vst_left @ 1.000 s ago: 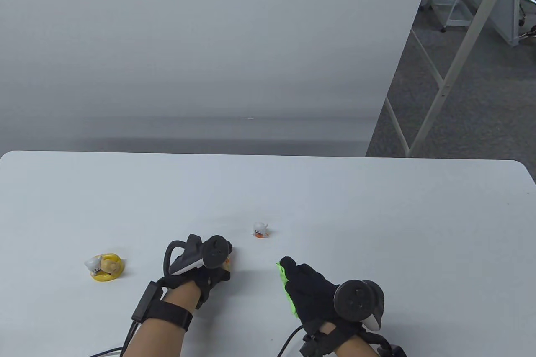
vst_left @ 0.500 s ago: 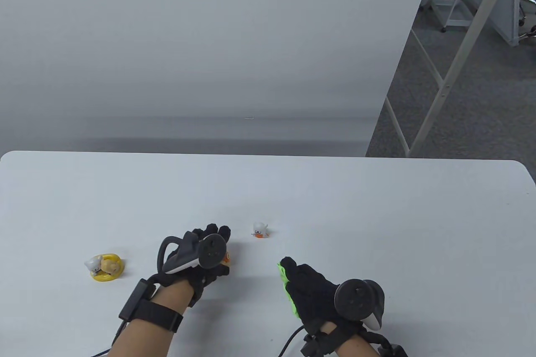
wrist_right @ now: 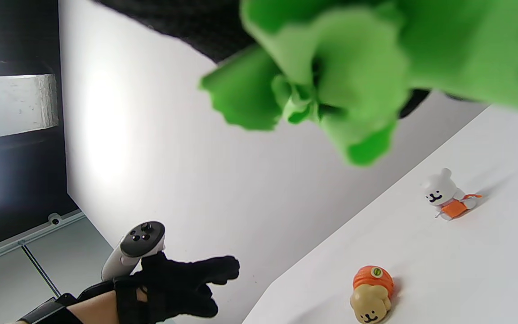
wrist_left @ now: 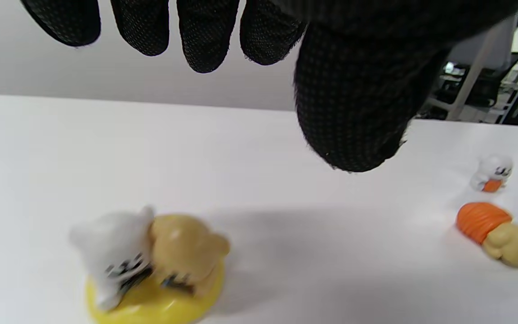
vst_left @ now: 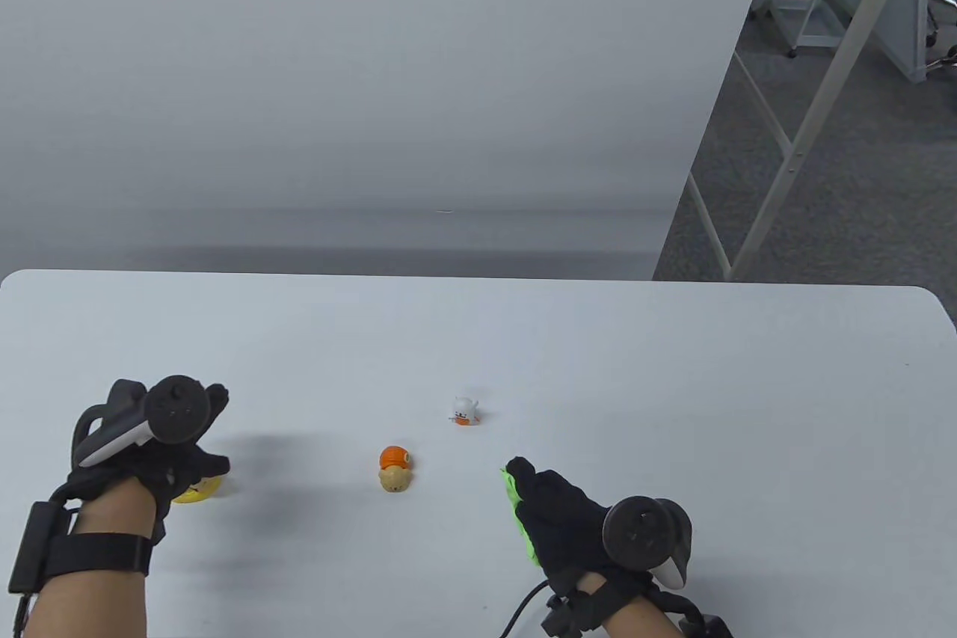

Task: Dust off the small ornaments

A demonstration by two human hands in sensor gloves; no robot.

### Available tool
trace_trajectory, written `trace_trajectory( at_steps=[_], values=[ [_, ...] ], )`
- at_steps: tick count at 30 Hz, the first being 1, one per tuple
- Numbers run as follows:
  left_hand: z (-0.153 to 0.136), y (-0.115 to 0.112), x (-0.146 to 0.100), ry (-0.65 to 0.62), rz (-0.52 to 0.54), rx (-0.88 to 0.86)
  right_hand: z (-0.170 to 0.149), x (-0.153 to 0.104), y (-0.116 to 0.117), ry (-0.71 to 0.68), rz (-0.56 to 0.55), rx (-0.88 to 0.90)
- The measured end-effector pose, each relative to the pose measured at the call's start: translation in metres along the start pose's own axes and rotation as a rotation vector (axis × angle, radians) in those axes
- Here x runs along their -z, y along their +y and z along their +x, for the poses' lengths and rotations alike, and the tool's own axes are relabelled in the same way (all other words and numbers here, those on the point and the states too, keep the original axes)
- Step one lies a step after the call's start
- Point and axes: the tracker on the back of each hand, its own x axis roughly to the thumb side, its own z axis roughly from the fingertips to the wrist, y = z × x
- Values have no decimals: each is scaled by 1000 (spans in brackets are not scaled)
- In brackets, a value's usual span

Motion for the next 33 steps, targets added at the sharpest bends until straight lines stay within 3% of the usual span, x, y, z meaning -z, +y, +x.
trace_trajectory(
  at_steps=[10,23,26,30,33],
  values=[
    [-36,-52,11,143,-191,58,-14,0,-3,52,12,-10],
    [-39,-72,29,119,-181,-13,-21,0,-4,76,14,-17],
    [-39,-73,29,93,-118,-12,-22,0,-5,79,13,-13],
    [-39,-68,27,80,-121,-53,-21,0,-5,80,13,-11],
    [-33,-51,22,55,-26,-149,-21,0,-6,77,7,-2]
  ],
)
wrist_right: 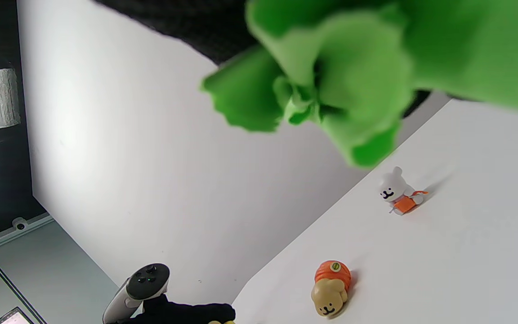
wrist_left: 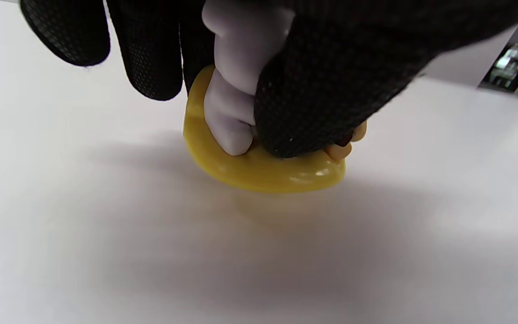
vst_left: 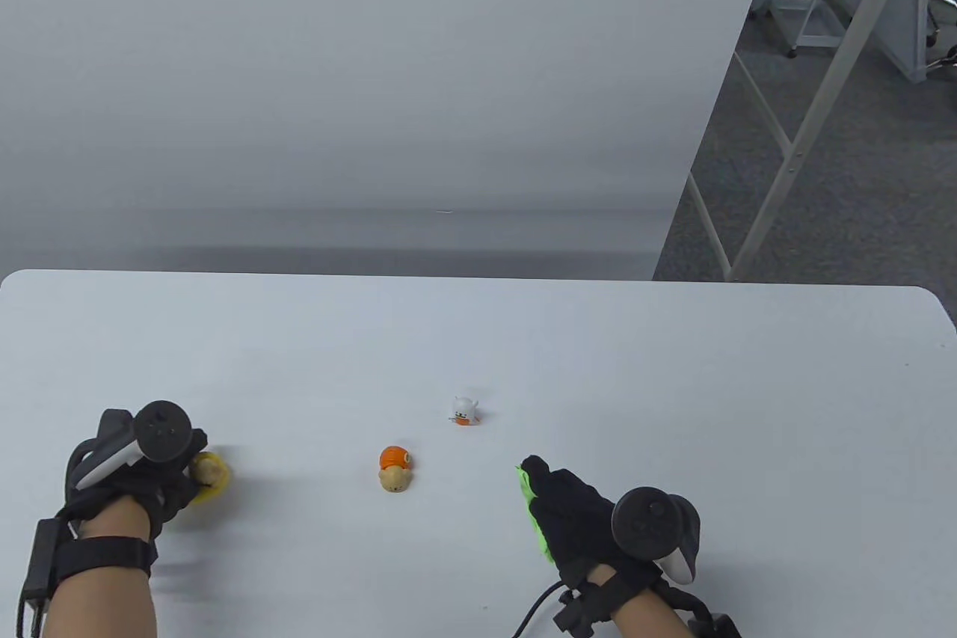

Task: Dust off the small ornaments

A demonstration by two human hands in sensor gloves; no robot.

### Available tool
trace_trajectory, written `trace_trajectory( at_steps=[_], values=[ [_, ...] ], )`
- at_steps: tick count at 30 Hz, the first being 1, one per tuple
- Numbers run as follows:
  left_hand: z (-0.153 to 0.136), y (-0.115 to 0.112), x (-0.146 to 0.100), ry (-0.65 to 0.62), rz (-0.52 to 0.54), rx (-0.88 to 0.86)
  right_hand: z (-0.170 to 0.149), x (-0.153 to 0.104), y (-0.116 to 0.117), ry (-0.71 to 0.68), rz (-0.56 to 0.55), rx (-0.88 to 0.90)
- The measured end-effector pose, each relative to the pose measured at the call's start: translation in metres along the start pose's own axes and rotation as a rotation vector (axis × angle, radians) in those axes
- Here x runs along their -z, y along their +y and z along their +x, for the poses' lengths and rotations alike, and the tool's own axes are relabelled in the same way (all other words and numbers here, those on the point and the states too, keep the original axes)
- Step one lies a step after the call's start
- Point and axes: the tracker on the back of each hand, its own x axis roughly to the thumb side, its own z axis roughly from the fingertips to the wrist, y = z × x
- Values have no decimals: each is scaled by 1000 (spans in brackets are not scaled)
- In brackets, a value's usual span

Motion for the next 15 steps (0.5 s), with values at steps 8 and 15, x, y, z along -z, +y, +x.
trace_trajectory(
  at_steps=[8,15],
  values=[
    [73,50,-37,-214,424,-237,-2,0,-5,-14,-33,31],
    [159,12,-65,-412,505,-598,-2,-4,-10,-2,-94,14]
  ],
)
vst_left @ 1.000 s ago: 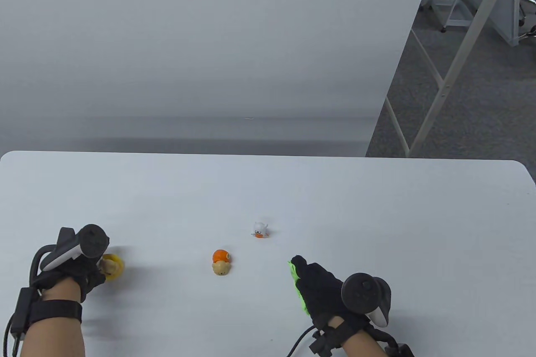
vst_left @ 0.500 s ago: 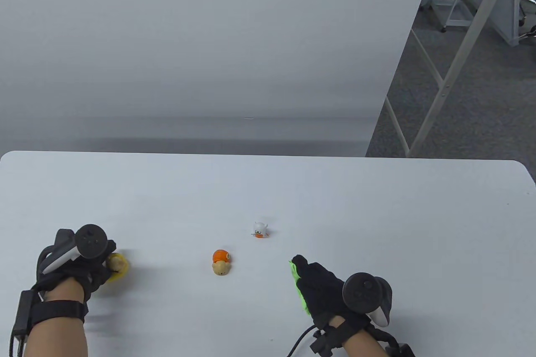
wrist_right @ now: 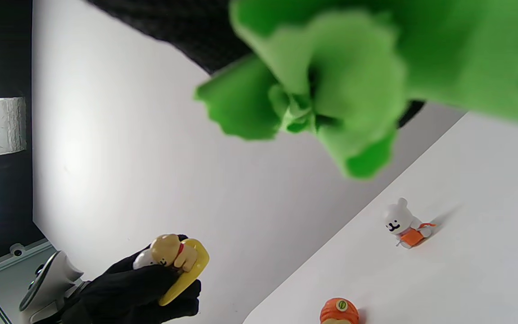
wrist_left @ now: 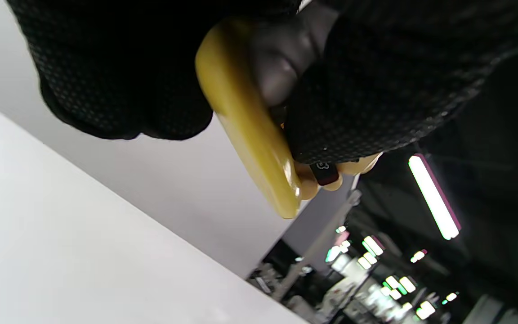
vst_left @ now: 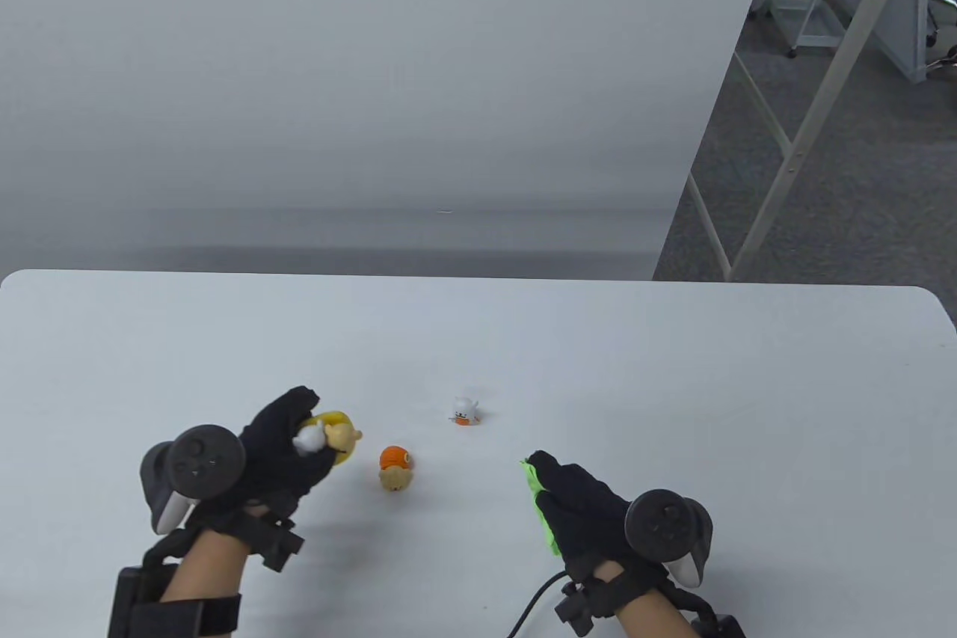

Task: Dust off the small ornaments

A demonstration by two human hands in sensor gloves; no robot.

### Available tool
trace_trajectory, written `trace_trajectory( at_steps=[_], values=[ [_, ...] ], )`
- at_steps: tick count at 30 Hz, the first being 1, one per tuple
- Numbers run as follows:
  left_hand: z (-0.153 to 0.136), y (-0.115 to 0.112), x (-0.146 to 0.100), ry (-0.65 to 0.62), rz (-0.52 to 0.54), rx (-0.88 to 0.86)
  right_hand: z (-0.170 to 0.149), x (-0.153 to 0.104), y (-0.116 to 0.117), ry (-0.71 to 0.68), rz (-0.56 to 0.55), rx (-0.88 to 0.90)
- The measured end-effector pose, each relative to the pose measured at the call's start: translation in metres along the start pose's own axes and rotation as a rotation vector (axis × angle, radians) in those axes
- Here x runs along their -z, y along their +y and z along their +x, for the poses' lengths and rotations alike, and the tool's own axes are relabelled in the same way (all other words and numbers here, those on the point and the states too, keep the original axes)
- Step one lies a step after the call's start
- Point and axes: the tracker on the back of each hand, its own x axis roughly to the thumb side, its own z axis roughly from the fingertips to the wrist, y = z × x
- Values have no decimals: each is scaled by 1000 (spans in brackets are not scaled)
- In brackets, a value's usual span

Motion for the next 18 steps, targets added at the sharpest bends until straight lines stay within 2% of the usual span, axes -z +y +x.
trace_trajectory(
  at_steps=[1,3,6,7,11,13,15,16,18],
  values=[
    [6,-12,-4,-11,9,-47,-1,0,0,0,-5,1],
    [17,-34,-11,-35,-44,-100,-2,0,0,0,-3,0],
    [24,-57,-13,-67,-94,-107,-1,-2,4,-21,13,-6],
    [26,-65,-12,-88,-143,-113,1,-2,7,-54,43,-13],
    [28,-83,-15,-130,-238,-146,5,0,20,-96,115,-37],
    [32,-89,-16,-171,-261,-81,6,0,27,-114,141,-50],
    [36,-94,-17,-192,-224,44,7,0,34,-126,169,-63],
    [37,-99,-17,-184,-262,48,7,0,39,-136,183,-71],
    [39,-108,-17,-163,-274,27,4,1,49,-159,194,-64]
  ],
)
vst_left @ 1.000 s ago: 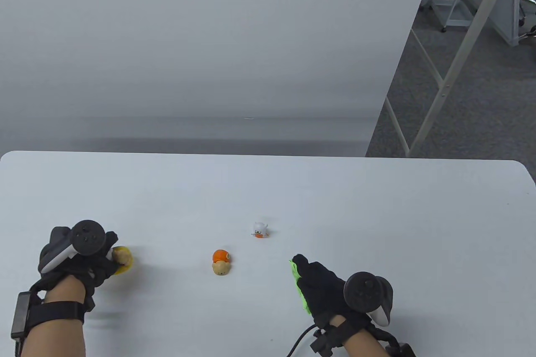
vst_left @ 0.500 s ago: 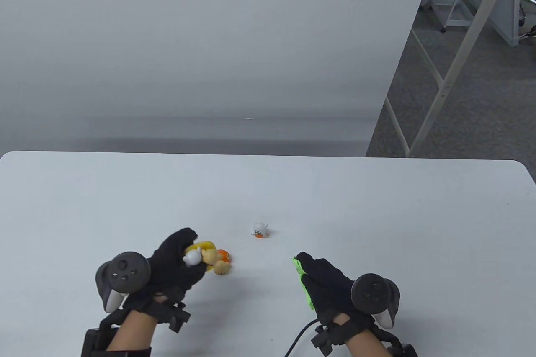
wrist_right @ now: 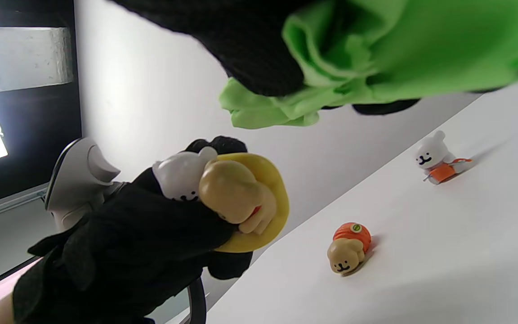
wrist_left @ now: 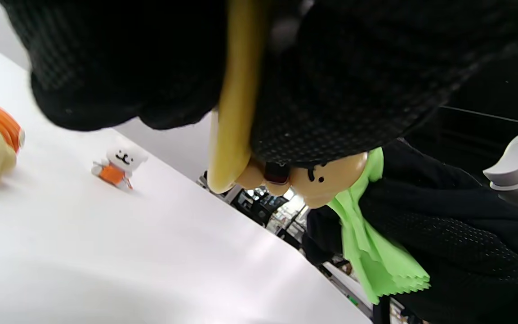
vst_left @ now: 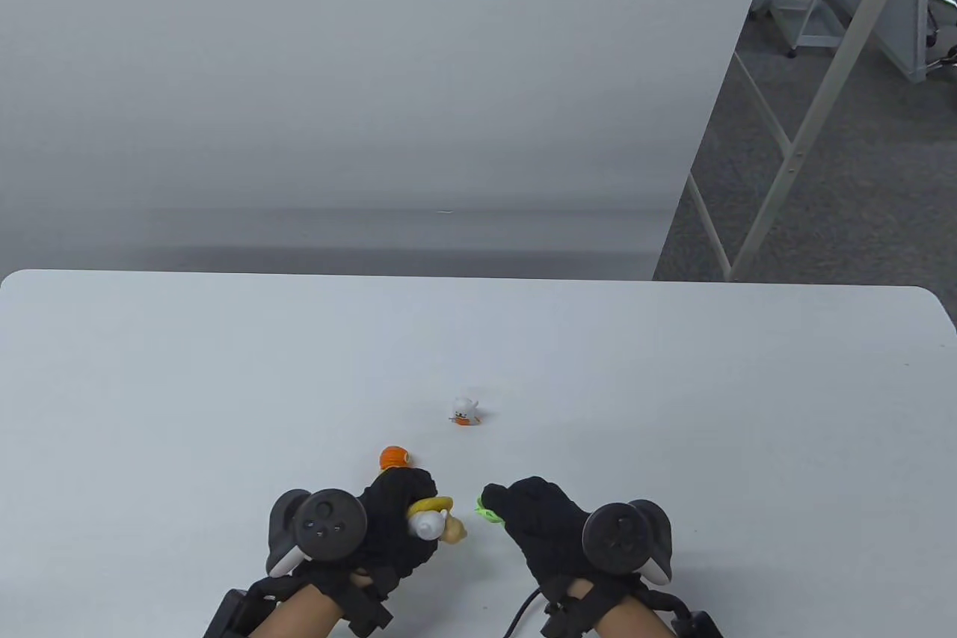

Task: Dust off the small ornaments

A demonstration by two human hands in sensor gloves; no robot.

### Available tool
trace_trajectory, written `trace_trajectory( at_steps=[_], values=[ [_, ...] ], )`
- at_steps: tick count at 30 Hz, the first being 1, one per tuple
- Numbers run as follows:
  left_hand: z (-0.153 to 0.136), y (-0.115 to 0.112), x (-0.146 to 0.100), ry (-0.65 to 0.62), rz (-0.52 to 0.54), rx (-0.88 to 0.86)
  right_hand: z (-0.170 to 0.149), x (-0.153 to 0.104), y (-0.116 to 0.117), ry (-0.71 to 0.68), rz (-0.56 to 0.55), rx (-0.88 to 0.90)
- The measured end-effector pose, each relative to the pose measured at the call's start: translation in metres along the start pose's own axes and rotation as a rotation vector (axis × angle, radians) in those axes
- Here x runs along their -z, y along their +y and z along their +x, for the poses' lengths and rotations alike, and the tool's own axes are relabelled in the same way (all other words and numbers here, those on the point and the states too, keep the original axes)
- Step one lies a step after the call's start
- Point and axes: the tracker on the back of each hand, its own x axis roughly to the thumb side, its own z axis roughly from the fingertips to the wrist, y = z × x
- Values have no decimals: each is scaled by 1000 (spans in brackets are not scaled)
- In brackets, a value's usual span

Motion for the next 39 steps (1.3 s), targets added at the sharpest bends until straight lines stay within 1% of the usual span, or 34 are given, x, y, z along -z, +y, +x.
trace_trajectory(
  at_steps=[2,3,4,5,6,7,8,9,10,13,16,17,18,20,21,23,25,26,28,30,34,36,37,38,39],
  values=[
    [1,-7,2,1,-13,22,2,3,7,-39,-30,33],
    [2,-10,3,5,-45,34,8,6,11,-64,-30,47],
    [4,-13,3,-10,-53,53,16,9,15,-101,-20,35],
    [5,-15,3,-16,-54,59,22,12,18,-131,-1,10],
    [7,-17,4,-21,-66,66,32,15,24,-177,41,-57],
    [8,-18,3,-29,-59,104,40,16,27,-190,60,-145],
    [7,-17,3,-54,-58,130,43,18,28,-206,90,-174],
    [5,-15,4,-71,-56,133,44,17,28,-210,112,-188],
    [4,-13,3,-69,-32,111,43,17,27,-217,109,-193],
    [7,-6,3,-86,12,78,35,16,17,-210,63,-168],
    [4,2,1,-72,45,21,30,13,11,-183,50,-196],
    [5,5,2,-83,54,29,29,11,10,-180,42,-189],
    [9,6,4,-100,27,69,32,10,12,-191,37,-169],
    [15,1,4,-124,-7,136,44,10,16,-232,52,-199],
    [19,-5,4,-138,-24,161,52,12,21,-270,86,-222],
    [20,-10,4,-141,-41,214,56,12,27,-286,114,-293],
    [16,-8,3,-135,-18,181,50,11,25,-278,113,-256],
    [16,-5,3,-133,9,149,44,10,22,-270,80,-214],
    [15,-2,3,-136,13,148,40,10,17,-248,77,-168],
    [12,0,2,-123,22,101,37,9,15,-237,65,-163],
    [8,7,0,-103,49,64,33,9,12,-215,57,-162],
    [12,5,1,-108,24,108,36,8,14,-224,60,-164],
    [15,1,2,-130,5,158,41,8,17,-243,76,-181],
    [18,-5,3,-143,-29,198,47,10,23,-278,103,-178],
    [19,-9,3,-147,-32,221,52,9,28,-288,115,-204]
  ],
)
